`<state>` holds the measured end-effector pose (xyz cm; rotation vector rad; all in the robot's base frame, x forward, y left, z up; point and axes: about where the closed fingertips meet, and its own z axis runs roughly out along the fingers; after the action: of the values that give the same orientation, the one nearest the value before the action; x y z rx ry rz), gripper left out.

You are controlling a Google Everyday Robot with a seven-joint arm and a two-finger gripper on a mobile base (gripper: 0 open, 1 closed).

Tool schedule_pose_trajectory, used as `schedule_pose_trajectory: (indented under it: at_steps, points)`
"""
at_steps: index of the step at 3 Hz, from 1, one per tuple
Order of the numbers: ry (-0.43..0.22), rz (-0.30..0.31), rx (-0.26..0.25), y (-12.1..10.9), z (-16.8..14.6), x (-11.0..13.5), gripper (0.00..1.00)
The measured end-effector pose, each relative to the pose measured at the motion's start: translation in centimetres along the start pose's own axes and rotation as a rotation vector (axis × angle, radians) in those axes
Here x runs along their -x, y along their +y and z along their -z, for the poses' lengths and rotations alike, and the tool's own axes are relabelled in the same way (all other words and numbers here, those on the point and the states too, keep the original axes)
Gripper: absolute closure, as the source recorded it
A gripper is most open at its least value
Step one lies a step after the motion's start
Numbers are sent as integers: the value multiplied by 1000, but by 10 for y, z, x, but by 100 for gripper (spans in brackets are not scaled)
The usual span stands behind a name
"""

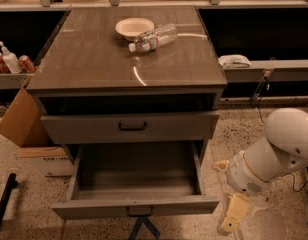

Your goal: Close middle drawer

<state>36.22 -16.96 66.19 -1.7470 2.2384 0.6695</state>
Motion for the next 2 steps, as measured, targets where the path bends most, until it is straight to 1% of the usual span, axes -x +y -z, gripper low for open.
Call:
schedule_pose_trajectory:
  at_steps: [1,2]
  points:
    - [-8,2,20,-3,-13,-6,0]
    - [38,21,46,-6,-55,-22,0]
